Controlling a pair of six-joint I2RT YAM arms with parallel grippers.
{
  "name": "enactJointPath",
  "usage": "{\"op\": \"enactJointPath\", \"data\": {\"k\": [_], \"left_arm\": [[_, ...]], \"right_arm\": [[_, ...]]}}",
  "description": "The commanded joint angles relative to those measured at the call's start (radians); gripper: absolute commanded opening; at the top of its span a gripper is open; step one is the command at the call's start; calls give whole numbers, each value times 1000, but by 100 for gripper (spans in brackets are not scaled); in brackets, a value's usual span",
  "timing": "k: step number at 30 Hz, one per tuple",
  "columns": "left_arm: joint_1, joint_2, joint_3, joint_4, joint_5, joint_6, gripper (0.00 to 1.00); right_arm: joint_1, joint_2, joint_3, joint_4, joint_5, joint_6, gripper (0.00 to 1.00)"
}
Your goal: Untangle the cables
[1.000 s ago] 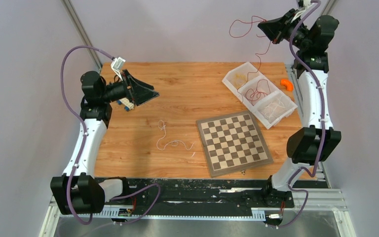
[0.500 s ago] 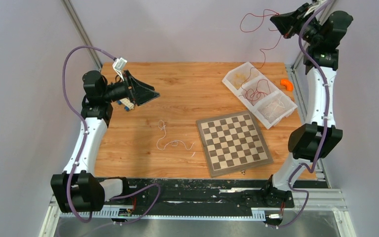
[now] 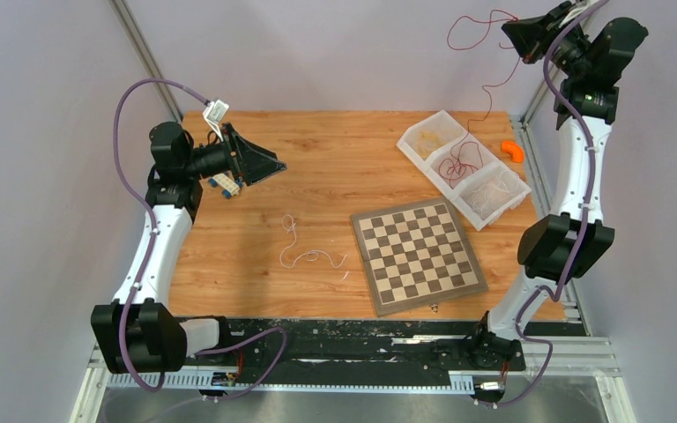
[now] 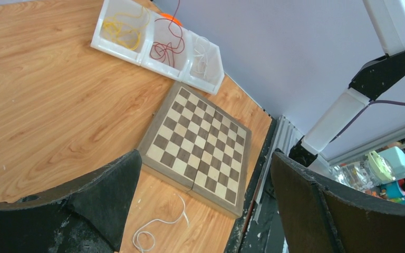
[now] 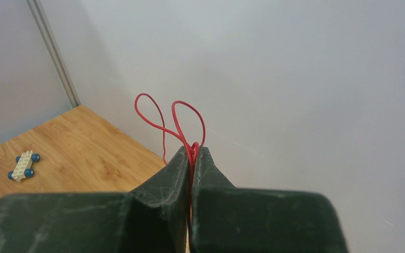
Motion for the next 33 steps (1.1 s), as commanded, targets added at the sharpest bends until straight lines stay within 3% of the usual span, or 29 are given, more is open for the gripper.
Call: {"op": "enactJointPath", "data": {"k": [1,6,18,27,30,33], "left_arm": [[-6,-4,41,9,-4,28,100],[-7,-5,39,-2,-7,39,100],[-9,1,40,-8,-12,47,100],[-9,4,30,-26,-14,53,100],[-9,0,28,-36,-18,58,100],[-9,-6,24,-53,-21,73,100]], "right_arm": [[-17,-2,-28,52,24,-64,0],[-27,-19,-109,57,19,-94,0],[-27,-146,-523,105,38,-127,0],[-26,-119,-710,96,4,25,0],[-27,-94,-704,14,-28,-37,0],[-31,-64,-649,-170,-32,-165,0]]}}
